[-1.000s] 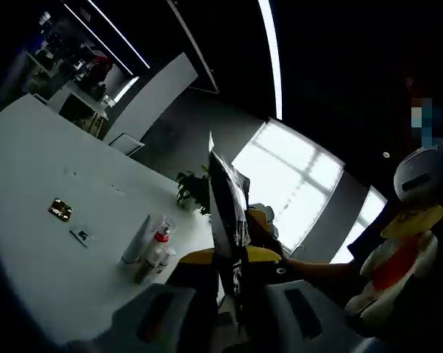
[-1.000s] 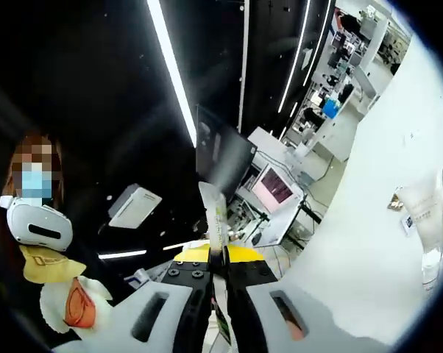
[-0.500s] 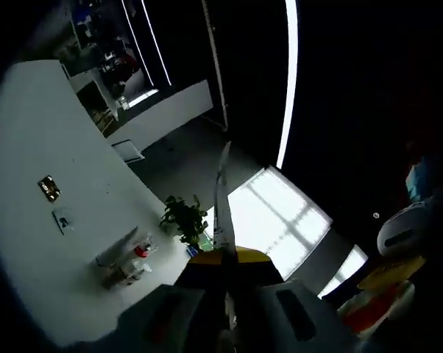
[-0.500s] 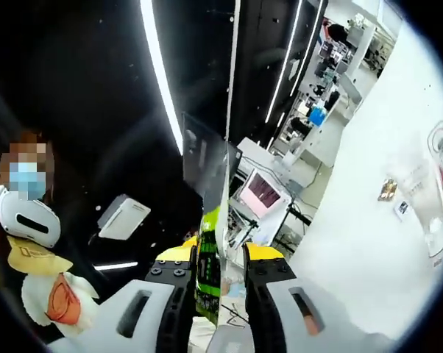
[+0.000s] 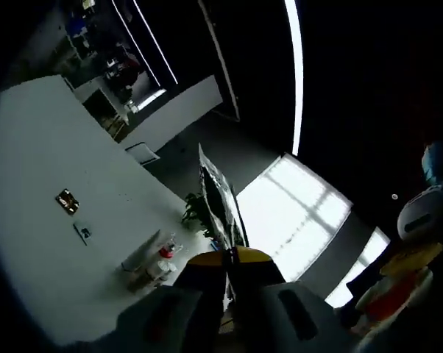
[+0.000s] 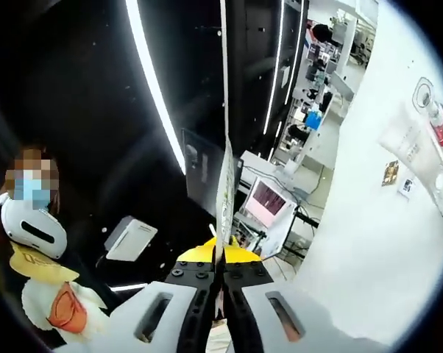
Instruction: Arrange the skincare products in the storage area until every visible bottle or jar stands upright without overlapping.
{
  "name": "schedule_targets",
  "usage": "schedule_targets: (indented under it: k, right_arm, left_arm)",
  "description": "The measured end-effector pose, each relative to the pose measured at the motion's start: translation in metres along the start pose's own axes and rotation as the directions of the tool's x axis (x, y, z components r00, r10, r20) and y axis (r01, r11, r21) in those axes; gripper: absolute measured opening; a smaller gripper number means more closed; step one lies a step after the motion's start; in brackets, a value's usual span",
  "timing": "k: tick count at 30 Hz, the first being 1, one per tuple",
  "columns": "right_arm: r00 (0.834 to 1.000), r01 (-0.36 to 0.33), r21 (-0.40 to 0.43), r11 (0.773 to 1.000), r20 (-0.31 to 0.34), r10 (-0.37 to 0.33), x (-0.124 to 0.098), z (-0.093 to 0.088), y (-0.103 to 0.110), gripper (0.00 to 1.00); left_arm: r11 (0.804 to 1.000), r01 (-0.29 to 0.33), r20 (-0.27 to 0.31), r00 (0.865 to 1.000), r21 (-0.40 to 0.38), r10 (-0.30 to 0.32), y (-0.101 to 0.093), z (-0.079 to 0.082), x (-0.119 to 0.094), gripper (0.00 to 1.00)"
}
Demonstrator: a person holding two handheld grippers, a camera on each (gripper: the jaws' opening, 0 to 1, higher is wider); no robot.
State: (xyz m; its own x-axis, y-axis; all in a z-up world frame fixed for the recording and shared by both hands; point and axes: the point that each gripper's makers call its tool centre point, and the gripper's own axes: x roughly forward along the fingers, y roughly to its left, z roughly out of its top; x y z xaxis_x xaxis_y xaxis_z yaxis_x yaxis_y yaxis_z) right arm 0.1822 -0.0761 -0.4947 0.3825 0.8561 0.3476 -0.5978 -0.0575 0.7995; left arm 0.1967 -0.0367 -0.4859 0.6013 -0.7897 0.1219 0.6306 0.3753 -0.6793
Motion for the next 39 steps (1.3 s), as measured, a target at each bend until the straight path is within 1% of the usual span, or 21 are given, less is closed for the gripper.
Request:
schedule_targets:
  k: [2, 3, 5, 6, 7, 10, 13, 16, 17, 18, 19, 20, 23, 26, 27, 32, 34, 35, 37, 38, 39]
  right_arm:
    - [1.000, 0.010, 0.019, 1.000, 0.016, -0.011, -0.001, 0.003, 0.000, 0.01]
    - [1.000, 0.010, 0.019, 1.000, 0.022, -0.011, -0.001, 0.004, 0.000, 0.01]
    - [0.999, -0.001, 0.034, 0.999, 0.051, -0.001, -0.001, 0.009, 0.003, 0.01]
    - [0.998, -0.006, 0.046, 0.999, 0.064, 0.003, -0.001, 0.012, 0.004, 0.01]
    - [0.997, -0.019, 0.060, 0.998, 0.081, 0.014, -0.001, 0.015, 0.005, 0.01]
    - [0.996, -0.006, 0.063, 0.998, 0.091, 0.000, -0.002, 0.016, 0.003, 0.01]
    - [0.996, 0.036, 0.070, 0.997, 0.085, -0.042, -0.005, 0.012, -0.006, 0.01]
    - [0.991, 0.116, 0.060, 0.991, 0.056, -0.119, -0.010, 0.005, -0.020, 0.01]
    - [0.989, 0.139, 0.056, 0.989, 0.048, -0.142, -0.011, 0.002, -0.023, 0.01]
    - [0.985, 0.164, 0.059, 0.985, 0.039, -0.166, -0.012, 0.000, -0.027, 0.01]
    - [0.980, 0.194, 0.057, 0.979, 0.030, -0.196, -0.013, -0.002, -0.032, 0.01]
    - [0.971, 0.239, 0.050, 0.970, 0.014, -0.239, -0.014, -0.005, -0.039, 0.01]
    - [0.951, 0.309, 0.042, 0.950, -0.003, -0.309, -0.016, -0.010, -0.050, 0.01]
    - [0.942, 0.335, 0.025, 0.942, -0.008, -0.335, -0.016, -0.011, -0.054, 0.01]
    - [0.935, 0.354, 0.015, 0.935, -0.015, -0.354, -0.017, -0.012, -0.056, 0.01]
    - [0.923, 0.385, -0.004, 0.923, -0.021, -0.385, -0.021, -0.014, -0.062, 0.01]
    - [0.914, 0.405, -0.010, 0.914, -0.028, -0.405, -0.024, -0.016, -0.066, 0.01]
    - [0.907, 0.419, -0.016, 0.908, -0.033, -0.419, -0.026, -0.018, -0.069, 0.01]
    - [0.901, 0.432, -0.021, 0.902, -0.040, -0.433, -0.028, -0.020, -0.073, 0.01]
    - [0.894, 0.445, -0.022, 0.895, -0.049, -0.445, -0.031, -0.022, -0.077, 0.01]
    - [0.886, 0.457, -0.043, 0.889, -0.062, -0.459, -0.033, -0.024, -0.081, 0.01]
  left_arm:
    - [0.993, -0.022, -0.011, 1.000, 0.116, 0.024, -0.001, 0.000, 0.003, 0.06]
    - [0.993, -0.024, -0.033, 0.999, 0.120, 0.028, -0.002, -0.004, 0.004, 0.10]
    - [0.998, -0.001, -0.080, 0.997, 0.070, 0.007, -0.006, -0.013, 0.007, 0.18]
    - [0.998, 0.000, -0.076, 0.997, 0.062, 0.004, -0.005, -0.014, 0.008, 0.26]
    - [0.999, 0.007, -0.071, 0.998, 0.048, -0.003, -0.005, -0.016, 0.008, 0.27]
    - [0.999, 0.012, -0.066, 0.998, 0.031, -0.010, -0.006, -0.021, 0.007, 0.17]
    - [1.000, -0.013, -0.075, 0.997, 0.028, 0.015, -0.002, -0.025, 0.006, 0.13]
    - [0.998, -0.058, -0.085, 0.995, 0.017, 0.060, 0.007, -0.030, 0.002, 0.08]
    - [0.998, -0.067, -0.096, 0.993, 0.012, 0.067, 0.009, -0.034, 0.001, 0.07]
    - [0.996, -0.090, -0.107, 0.990, 0.007, 0.090, 0.014, -0.038, -0.001, 0.07]
    - [0.994, -0.106, -0.112, 0.988, -0.002, 0.105, 0.017, -0.040, -0.002, 0.06]
    - [0.992, -0.122, -0.118, 0.986, -0.023, 0.118, 0.021, -0.043, -0.003, 0.05]
    - [0.988, -0.132, -0.112, 0.986, -0.080, 0.123, 0.025, -0.046, -0.005, 0.02]
    - [0.987, -0.134, -0.107, 0.986, -0.088, 0.124, 0.026, -0.047, -0.005, 0.00]
    - [0.986, -0.136, -0.110, 0.986, -0.093, 0.125, 0.027, -0.048, -0.004, 0.00]
    - [0.983, -0.145, -0.125, 0.984, -0.115, 0.130, 0.034, -0.054, -0.004, 0.00]
    - [0.981, -0.155, -0.136, 0.981, -0.120, 0.138, 0.038, -0.059, -0.003, 0.00]
    - [0.978, -0.167, -0.147, 0.978, -0.123, 0.149, 0.041, -0.063, -0.003, 0.00]
    - [0.975, -0.195, -0.169, 0.970, -0.106, 0.175, 0.047, -0.069, -0.003, 0.01]
    - [0.972, -0.219, -0.193, 0.961, -0.082, 0.200, 0.052, -0.074, -0.004, 0.02]
    - [0.971, -0.225, -0.210, 0.956, -0.086, 0.203, 0.054, -0.079, -0.004, 0.02]
